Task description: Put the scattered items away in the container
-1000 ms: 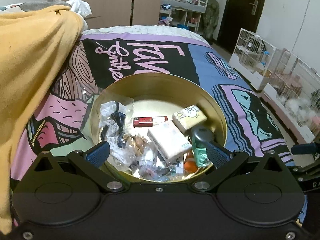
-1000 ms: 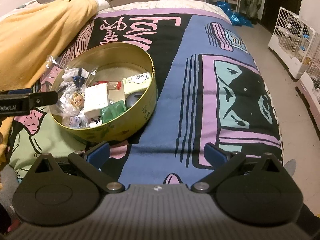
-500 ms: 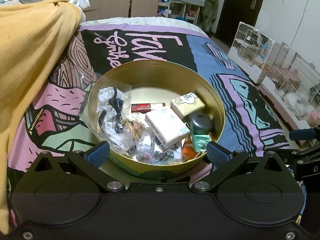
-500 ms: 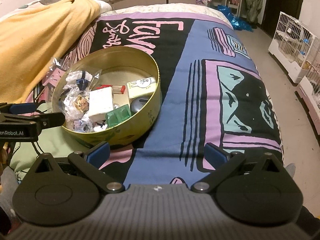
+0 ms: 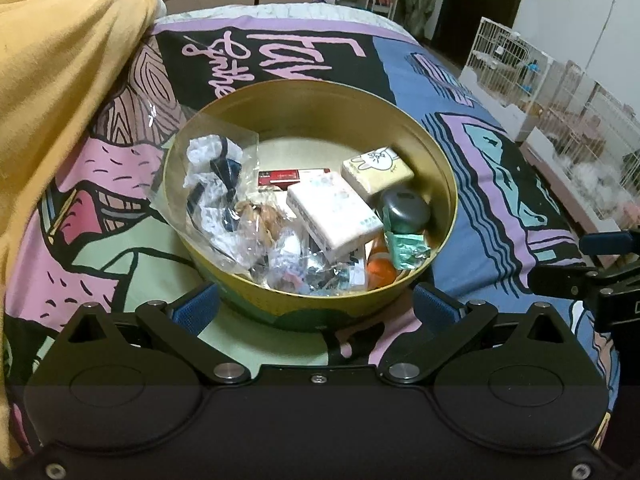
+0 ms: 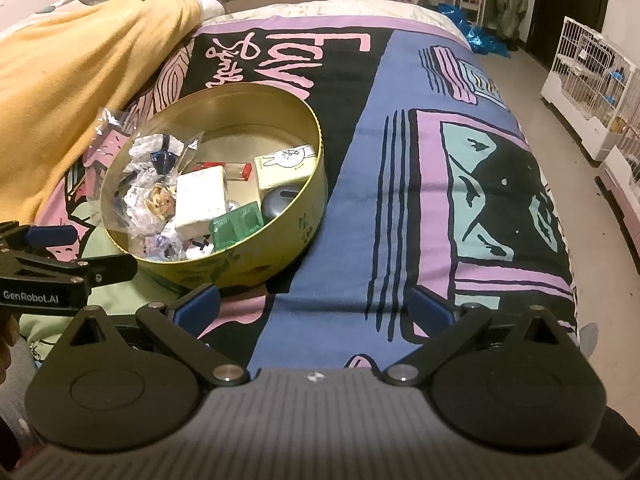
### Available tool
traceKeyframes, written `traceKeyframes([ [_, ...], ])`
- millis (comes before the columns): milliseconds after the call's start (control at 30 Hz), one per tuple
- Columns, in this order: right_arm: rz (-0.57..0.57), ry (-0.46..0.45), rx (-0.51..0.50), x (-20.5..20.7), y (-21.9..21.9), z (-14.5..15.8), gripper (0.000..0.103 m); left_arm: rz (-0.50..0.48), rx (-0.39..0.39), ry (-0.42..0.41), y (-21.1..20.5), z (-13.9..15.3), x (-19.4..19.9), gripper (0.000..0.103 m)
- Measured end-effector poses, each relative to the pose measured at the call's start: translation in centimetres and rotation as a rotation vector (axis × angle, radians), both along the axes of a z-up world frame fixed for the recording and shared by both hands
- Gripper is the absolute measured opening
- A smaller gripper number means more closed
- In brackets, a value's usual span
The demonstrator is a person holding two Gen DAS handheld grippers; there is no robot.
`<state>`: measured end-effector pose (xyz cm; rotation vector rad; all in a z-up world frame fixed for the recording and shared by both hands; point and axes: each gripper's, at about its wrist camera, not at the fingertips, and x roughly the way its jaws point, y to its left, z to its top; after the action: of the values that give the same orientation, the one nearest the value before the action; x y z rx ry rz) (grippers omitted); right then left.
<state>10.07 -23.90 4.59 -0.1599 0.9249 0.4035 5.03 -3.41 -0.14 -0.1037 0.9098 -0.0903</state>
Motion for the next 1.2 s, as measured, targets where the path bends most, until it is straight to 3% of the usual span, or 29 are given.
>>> traceKeyframes([
  [533,0.004,0.037,-0.031,1.3,0.7,-2.2,0.103,-0.008,0.039,0.079,-1.5,-3.0,0.6,0.103],
  [1200,-0.012,0.082,-0.081,3.1,0.5,-5.6,0.103,0.054,0.09,0.141,-2.5,-5.7,1.6,0.103],
])
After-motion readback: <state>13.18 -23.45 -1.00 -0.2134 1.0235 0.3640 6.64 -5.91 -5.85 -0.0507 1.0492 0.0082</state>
